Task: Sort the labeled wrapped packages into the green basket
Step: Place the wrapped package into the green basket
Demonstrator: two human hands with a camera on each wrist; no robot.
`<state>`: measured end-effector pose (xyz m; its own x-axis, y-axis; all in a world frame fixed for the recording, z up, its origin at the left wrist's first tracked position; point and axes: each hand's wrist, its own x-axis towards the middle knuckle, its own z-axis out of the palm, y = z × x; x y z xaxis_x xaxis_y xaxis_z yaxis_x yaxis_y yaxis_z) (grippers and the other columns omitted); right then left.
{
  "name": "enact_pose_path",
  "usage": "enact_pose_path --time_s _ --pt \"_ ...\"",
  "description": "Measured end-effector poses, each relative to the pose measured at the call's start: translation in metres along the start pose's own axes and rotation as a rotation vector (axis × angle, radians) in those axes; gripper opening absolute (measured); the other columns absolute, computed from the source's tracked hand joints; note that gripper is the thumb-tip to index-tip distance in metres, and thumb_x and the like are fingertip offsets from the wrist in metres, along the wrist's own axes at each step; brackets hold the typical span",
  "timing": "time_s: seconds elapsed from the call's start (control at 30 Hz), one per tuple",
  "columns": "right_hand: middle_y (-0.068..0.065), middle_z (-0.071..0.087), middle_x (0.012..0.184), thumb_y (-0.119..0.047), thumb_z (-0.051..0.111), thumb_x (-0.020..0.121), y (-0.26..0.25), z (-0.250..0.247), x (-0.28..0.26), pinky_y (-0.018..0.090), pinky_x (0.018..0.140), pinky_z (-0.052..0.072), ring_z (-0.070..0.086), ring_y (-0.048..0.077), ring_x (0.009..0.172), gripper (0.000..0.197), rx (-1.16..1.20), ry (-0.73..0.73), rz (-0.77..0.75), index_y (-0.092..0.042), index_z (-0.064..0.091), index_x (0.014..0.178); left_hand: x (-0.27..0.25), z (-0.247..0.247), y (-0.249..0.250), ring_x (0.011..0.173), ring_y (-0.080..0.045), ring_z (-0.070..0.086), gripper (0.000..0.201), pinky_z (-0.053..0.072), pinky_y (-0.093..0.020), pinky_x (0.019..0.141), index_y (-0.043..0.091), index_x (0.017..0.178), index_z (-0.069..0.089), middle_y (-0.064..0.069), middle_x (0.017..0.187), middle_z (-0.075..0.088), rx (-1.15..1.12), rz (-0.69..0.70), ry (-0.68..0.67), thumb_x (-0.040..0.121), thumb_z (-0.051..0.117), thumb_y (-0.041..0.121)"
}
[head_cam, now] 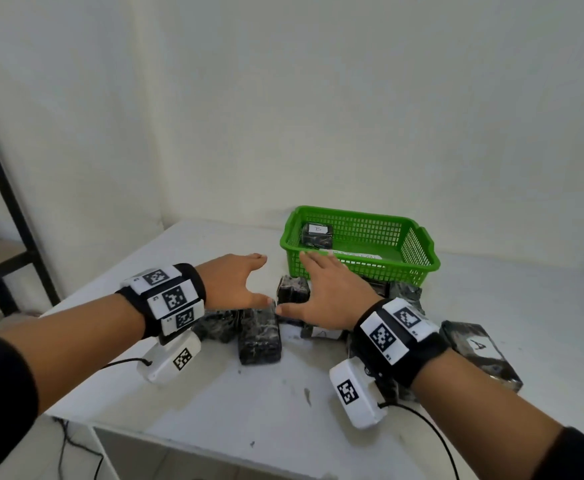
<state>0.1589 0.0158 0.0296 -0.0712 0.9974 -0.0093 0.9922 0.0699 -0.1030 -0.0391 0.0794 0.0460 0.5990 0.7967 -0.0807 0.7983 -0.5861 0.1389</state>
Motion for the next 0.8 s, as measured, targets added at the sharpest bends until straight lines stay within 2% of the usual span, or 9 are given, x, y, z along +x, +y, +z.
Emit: enact_pose_path --time_s 0.07,0.13,0.2,0.27,0.4,0.5,0.57,0.7,0.8 --pt "0.007 0.015 0.174 -0.08 0.058 0.085 -0.01 0.004 -0.006 0.046 0.13 0.018 0.013 0.03 0.16 0.114 -0.005 -0.014 -0.032 -0.014 0.012 0.166 -0.006 0.009 -0.005 0.149 -0.015 0.024 0.091 0.021 -0.026 0.118 0.018 0.158 0.013 0.001 0.164 0.015 0.011 0.002 -0.041 0.089 0.061 0.052" --pt "0.008 0.029 0.167 -0.077 0.062 0.083 -0.021 0.009 -0.012 0.046 0.124 0.03 0.027 0.032 0.153 0.109 -0.017 -0.026 -0.044 -0.013 0.025 0.163 -0.01 0.013 -0.007 0.144 -0.019 0.033 0.085 0.03 -0.028 0.115 0.02 0.156 0.021 -0.002 0.159 0.03 0.014 -0.029 -0.1 0.086 0.063 0.043" --pt "0.008 0.037 0.158 -0.073 0.065 0.083 -0.031 0.016 -0.016 0.046 0.117 0.036 0.034 0.032 0.145 0.101 -0.03 -0.033 -0.045 -0.011 0.035 0.156 -0.012 0.015 -0.008 0.121 -0.025 0.055 0.065 0.046 -0.027 0.094 0.022 0.143 0.045 -0.007 0.133 0.058 0.038 -0.038 -0.146 0.082 0.063 0.034" --pt "0.01 0.04 0.148 -0.069 0.066 0.083 -0.04 0.024 -0.019 0.044 0.113 0.037 0.035 0.032 0.135 0.091 -0.064 0.006 -0.054 -0.009 0.045 0.147 -0.011 0.018 -0.009 0.094 -0.022 0.065 0.041 0.05 -0.024 0.073 0.023 0.121 0.062 -0.004 0.103 0.069 0.074 -0.013 -0.176 0.079 0.063 0.025" --pt "0.011 0.042 0.136 -0.068 0.068 0.08 -0.05 0.032 -0.017 0.044 0.109 0.038 0.038 0.033 0.125 0.077 -0.116 0.117 -0.057 -0.01 0.058 0.13 -0.009 0.029 -0.01 0.09 -0.015 0.066 0.04 0.055 -0.031 0.081 0.028 0.112 0.065 0.005 0.1 0.071 0.125 -0.003 -0.126 0.072 0.063 0.032" --pt "0.013 0.047 0.127 -0.072 0.067 0.078 -0.056 0.037 -0.013 0.045 0.106 0.038 0.04 0.034 0.121 0.076 -0.118 0.038 -0.046 -0.011 0.062 0.123 -0.004 0.035 -0.015 0.088 -0.013 0.067 0.042 0.055 -0.032 0.081 0.031 0.109 0.065 0.008 0.1 0.071 0.1 -0.004 -0.105 0.067 0.066 0.038" --pt "0.015 0.057 0.122 -0.072 0.066 0.079 -0.059 0.043 -0.007 0.045 0.103 0.04 0.044 0.036 0.12 0.076 -0.086 -0.06 -0.038 -0.012 0.063 0.125 -0.005 0.032 -0.012 0.091 -0.013 0.066 0.044 0.053 -0.029 0.083 0.032 0.11 0.067 0.009 0.103 0.07 0.101 0.011 -0.103 0.068 0.07 0.04" --pt "0.017 0.062 0.119 -0.06 0.071 0.082 -0.062 0.05 0.0 0.036 0.079 0.047 0.064 0.037 0.111 0.068 0.097 -0.087 0.048 -0.011 0.059 0.127 -0.007 0.032 -0.009 0.096 -0.015 0.065 0.045 0.051 -0.027 0.085 0.035 0.114 0.066 0.01 0.107 0.07 0.095 0.051 -0.091 0.071 0.072 0.044" --pt "0.017 0.062 0.126 -0.044 0.072 0.089 -0.06 0.051 -0.003 0.038 0.083 0.05 0.064 0.038 0.115 0.06 0.137 -0.067 0.084 -0.007 0.049 0.131 -0.006 0.034 -0.008 0.09 -0.015 0.066 0.043 0.052 -0.026 0.081 0.034 0.111 0.066 0.008 0.101 0.071 0.065 0.066 -0.067 0.071 0.072 0.05"
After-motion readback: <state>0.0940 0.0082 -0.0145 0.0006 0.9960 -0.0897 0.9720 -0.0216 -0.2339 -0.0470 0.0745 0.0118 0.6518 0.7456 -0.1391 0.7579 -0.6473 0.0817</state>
